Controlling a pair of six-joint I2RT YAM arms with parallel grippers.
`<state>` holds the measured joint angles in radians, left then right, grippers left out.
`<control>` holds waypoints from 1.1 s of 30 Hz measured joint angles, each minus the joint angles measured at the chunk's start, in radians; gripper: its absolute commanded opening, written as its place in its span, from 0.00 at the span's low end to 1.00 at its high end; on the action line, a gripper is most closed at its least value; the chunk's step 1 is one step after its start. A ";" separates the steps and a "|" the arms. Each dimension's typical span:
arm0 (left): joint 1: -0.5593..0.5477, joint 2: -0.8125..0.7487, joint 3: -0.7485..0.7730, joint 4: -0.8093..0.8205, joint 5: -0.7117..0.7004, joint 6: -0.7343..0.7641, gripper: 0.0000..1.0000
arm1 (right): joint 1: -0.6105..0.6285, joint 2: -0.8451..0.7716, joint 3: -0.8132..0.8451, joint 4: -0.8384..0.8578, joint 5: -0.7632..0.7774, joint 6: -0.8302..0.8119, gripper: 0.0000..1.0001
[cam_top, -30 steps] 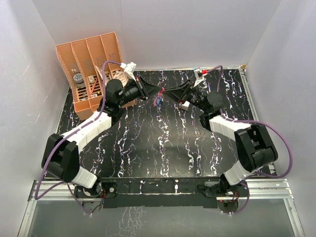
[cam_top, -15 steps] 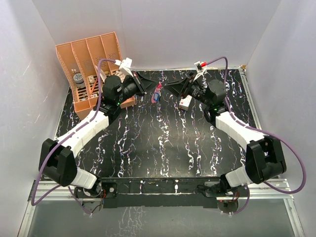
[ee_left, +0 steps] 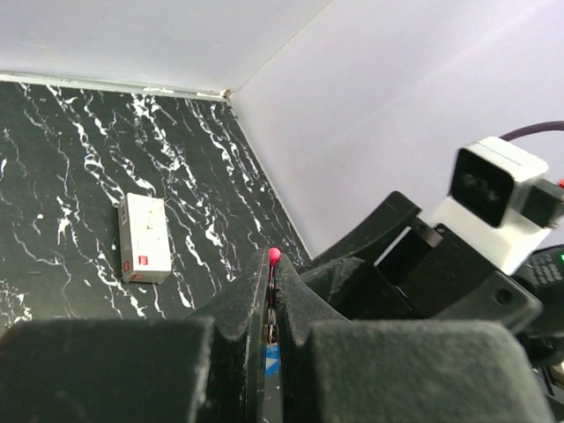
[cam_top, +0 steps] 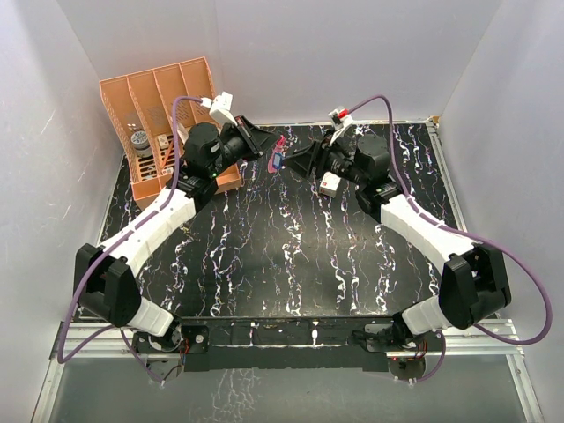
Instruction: Put the keys on the keyring
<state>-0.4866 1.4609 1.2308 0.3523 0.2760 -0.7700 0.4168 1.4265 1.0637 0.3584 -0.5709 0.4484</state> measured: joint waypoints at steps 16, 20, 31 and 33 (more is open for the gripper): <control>0.000 0.040 0.000 -0.023 -0.015 -0.016 0.00 | 0.077 0.009 0.037 -0.050 0.072 -0.048 0.45; 0.000 0.040 0.002 -0.023 -0.021 -0.017 0.00 | 0.081 0.018 0.039 -0.053 0.092 -0.056 0.37; -0.002 0.040 0.003 -0.024 -0.026 -0.027 0.00 | 0.092 0.035 0.040 -0.064 0.137 -0.056 0.36; -0.005 0.040 0.005 -0.023 -0.026 -0.028 0.00 | 0.094 0.038 0.040 -0.065 0.153 -0.056 0.37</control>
<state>-0.4915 1.5005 1.2358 0.3290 0.2497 -0.7979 0.5106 1.4643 1.1034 0.2932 -0.4179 0.3927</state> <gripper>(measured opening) 0.017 0.359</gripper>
